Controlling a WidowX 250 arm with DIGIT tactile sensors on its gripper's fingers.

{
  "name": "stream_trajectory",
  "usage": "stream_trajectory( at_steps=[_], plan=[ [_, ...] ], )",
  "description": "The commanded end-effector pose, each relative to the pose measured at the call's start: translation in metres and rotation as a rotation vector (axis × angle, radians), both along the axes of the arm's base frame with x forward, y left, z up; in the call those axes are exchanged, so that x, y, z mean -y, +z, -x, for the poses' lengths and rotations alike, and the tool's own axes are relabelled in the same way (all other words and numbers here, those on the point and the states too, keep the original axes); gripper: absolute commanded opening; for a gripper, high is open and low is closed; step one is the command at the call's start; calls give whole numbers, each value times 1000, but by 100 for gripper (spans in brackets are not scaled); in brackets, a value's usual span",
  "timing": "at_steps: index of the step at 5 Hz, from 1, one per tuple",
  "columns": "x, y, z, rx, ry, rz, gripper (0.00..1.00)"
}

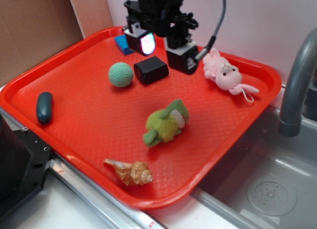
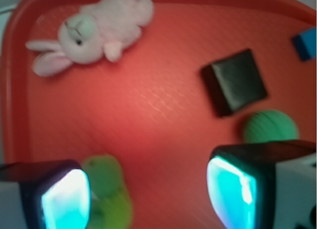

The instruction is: Grab the green animal.

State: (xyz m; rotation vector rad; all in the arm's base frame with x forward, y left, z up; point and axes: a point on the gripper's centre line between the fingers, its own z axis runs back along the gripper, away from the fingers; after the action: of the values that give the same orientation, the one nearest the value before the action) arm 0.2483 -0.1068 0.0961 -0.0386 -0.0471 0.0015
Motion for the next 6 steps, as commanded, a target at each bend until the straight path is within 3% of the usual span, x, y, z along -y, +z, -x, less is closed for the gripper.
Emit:
stream_trajectory(
  at_steps=[1,2,3,4,5,6],
  plan=[
    [47,-14,37,29,-196,162,100],
    [57,-11,59,20,-209,109,100],
    [49,-16,70,4,-218,66,100],
    [29,-19,59,-7,-255,21,100],
    [14,-25,56,-5,-274,2,100],
    [20,-48,46,-64,-312,37,100]
  ],
)
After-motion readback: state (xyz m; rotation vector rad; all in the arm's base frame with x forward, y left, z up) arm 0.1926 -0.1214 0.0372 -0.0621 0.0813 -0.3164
